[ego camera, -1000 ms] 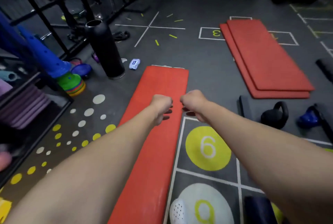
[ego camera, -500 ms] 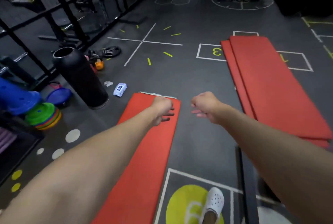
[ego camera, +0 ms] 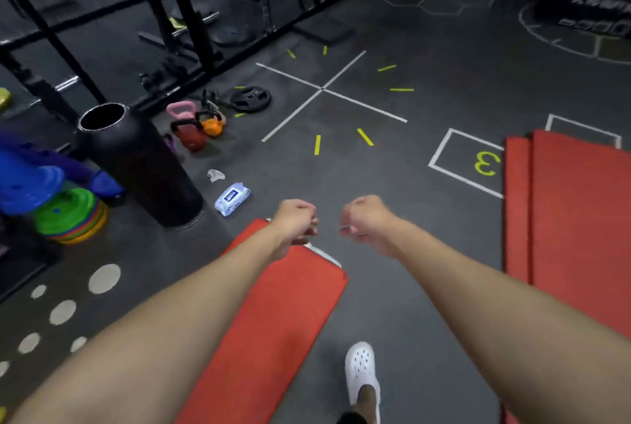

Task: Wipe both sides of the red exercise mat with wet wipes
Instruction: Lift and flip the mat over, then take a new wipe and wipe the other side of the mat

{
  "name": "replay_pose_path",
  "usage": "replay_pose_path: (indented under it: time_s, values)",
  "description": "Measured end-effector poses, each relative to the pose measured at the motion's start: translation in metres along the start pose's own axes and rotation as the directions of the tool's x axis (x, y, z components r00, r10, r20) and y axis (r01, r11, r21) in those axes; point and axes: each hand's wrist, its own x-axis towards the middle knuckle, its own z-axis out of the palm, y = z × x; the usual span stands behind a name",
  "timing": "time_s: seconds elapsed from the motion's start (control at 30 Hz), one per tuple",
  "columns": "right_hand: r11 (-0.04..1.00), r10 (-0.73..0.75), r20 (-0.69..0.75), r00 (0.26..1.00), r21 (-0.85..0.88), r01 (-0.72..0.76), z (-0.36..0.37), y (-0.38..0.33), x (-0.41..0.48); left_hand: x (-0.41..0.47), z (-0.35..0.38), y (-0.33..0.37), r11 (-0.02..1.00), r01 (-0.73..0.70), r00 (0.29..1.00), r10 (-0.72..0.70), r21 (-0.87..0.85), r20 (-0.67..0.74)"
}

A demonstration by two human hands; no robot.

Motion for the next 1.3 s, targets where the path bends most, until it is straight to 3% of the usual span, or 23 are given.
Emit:
replay_pose_path:
  time_s: [0.2,0.33,0.5,0.7,0.8,1.03,1.2,1.3]
  values:
    - [0.995,0.061,0.115,0.992,-0.088,-0.051,-0.07,-0.106,0.157,0.138,0.013,0.119,0.999,0.051,0.985,-0.052,-0.008,-0.167]
    - [0.981,0.025,0.207,0.978,-0.191,0.016,-0.085,-0.178,0.277,0.229,0.006,0.174,0.995,0.055,0.955,-0.077,-0.082,-0.286]
    - [0.925,-0.041,0.406,0.913,-0.33,0.188,-0.05,-0.253,0.421,0.335,-0.018,0.199,0.975,0.05,0.857,-0.154,-0.218,-0.491]
    - [0.863,0.066,0.566,0.822,-0.446,0.238,0.029,-0.304,0.515,0.394,-0.077,0.193,0.889,0.102,0.704,-0.382,-0.447,-0.599]
    - [0.792,0.127,0.618,0.776,-0.534,0.295,0.088,-0.317,0.551,0.428,-0.116,0.172,0.84,0.097,0.62,-0.47,-0.534,-0.628]
    - [0.566,0.256,0.717,0.648,-0.655,0.501,0.242,-0.308,0.67,0.546,-0.205,0.081,0.722,0.077,0.533,-0.613,-0.688,-0.583]
    - [0.349,0.317,0.769,0.555,-0.639,0.686,0.346,-0.236,0.781,0.655,-0.229,-0.033,0.613,0.027,0.452,-0.712,-0.79,-0.537]
    - [0.246,0.332,0.79,0.515,-0.6,0.761,0.412,-0.164,0.865,0.736,-0.226,-0.122,0.62,0.026,0.403,-0.725,-0.784,-0.559]
